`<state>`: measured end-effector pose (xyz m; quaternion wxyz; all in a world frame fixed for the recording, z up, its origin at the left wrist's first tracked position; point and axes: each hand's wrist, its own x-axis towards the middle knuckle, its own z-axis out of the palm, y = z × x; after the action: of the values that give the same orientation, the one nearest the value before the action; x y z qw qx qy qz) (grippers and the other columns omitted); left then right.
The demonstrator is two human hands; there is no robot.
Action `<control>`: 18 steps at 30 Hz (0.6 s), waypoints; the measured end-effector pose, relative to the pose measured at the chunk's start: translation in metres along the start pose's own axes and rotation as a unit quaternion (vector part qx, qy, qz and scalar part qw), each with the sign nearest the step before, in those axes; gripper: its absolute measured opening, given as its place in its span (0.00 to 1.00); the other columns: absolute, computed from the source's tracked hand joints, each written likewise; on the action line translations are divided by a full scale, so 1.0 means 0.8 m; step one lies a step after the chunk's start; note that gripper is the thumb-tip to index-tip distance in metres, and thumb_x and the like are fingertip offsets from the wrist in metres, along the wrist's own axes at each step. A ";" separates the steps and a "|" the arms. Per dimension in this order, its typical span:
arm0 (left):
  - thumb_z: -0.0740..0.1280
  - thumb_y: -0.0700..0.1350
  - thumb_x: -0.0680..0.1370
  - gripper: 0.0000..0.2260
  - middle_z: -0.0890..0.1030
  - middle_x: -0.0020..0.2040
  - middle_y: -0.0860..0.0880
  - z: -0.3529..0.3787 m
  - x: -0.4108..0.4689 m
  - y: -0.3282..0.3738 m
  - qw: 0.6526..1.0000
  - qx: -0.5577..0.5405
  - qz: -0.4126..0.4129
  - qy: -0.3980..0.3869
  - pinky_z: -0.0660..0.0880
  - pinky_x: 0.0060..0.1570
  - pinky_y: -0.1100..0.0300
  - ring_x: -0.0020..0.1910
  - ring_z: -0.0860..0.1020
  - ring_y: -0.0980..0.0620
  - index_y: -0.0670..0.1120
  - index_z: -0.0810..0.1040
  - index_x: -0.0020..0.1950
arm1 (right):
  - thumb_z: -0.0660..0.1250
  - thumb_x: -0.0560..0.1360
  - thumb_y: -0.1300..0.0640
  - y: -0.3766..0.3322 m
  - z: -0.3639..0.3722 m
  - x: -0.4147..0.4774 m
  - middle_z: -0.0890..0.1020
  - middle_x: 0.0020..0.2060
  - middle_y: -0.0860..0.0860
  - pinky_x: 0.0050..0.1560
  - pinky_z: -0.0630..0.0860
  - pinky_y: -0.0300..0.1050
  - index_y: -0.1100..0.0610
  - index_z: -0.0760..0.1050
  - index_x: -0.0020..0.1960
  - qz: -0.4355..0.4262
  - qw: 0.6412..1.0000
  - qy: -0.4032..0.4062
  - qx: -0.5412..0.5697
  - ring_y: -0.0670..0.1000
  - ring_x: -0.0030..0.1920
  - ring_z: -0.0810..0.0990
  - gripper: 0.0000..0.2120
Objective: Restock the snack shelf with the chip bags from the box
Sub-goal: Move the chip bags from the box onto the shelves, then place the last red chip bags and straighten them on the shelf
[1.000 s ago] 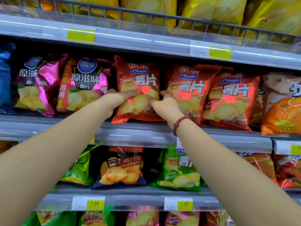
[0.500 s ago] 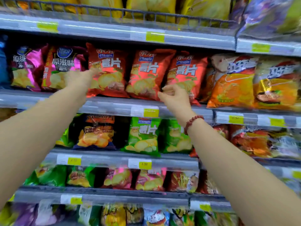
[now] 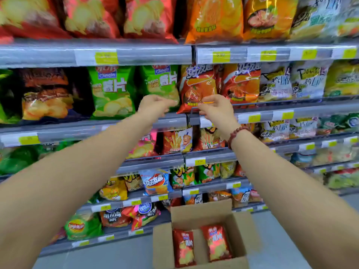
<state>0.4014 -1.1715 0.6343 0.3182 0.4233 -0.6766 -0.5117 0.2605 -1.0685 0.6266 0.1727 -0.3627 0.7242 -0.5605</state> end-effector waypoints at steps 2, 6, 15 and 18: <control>0.74 0.50 0.71 0.11 0.82 0.49 0.44 0.036 -0.003 -0.033 0.999 0.014 -0.034 -0.037 0.77 0.59 0.51 0.53 0.80 0.48 0.44 0.80 0.44 | 0.69 0.75 0.58 0.038 -0.007 -0.007 0.82 0.52 0.57 0.55 0.79 0.51 0.54 0.74 0.49 0.045 0.999 0.002 0.004 0.57 0.53 0.82 0.06; 0.73 0.50 0.72 0.11 0.82 0.51 0.43 0.095 -0.006 -0.111 0.990 0.029 -0.102 -0.092 0.75 0.62 0.49 0.57 0.79 0.46 0.44 0.76 0.40 | 0.69 0.75 0.55 0.133 -0.019 -0.021 0.79 0.59 0.57 0.58 0.78 0.53 0.56 0.76 0.51 0.121 0.992 0.011 -0.018 0.58 0.57 0.80 0.07; 0.73 0.47 0.74 0.11 0.76 0.45 0.45 0.204 -0.026 -0.261 0.964 0.085 -0.211 -0.137 0.72 0.52 0.56 0.49 0.76 0.51 0.42 0.74 0.43 | 0.69 0.74 0.62 0.340 -0.070 -0.031 0.79 0.48 0.57 0.60 0.76 0.56 0.57 0.75 0.45 0.250 0.967 -0.037 -0.024 0.57 0.53 0.79 0.03; 0.73 0.50 0.73 0.12 0.77 0.41 0.46 0.244 -0.041 -0.305 0.955 0.104 -0.260 -0.100 0.71 0.48 0.57 0.46 0.75 0.49 0.42 0.76 0.41 | 0.68 0.74 0.65 0.415 -0.091 -0.029 0.79 0.41 0.57 0.49 0.78 0.49 0.55 0.75 0.41 0.287 0.955 -0.062 -0.035 0.54 0.43 0.79 0.07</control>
<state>0.3080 -1.0882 0.3461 0.0587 0.5617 -0.6214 -0.5430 0.1184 -0.9662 0.3346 0.3576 -0.1795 0.8048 -0.4384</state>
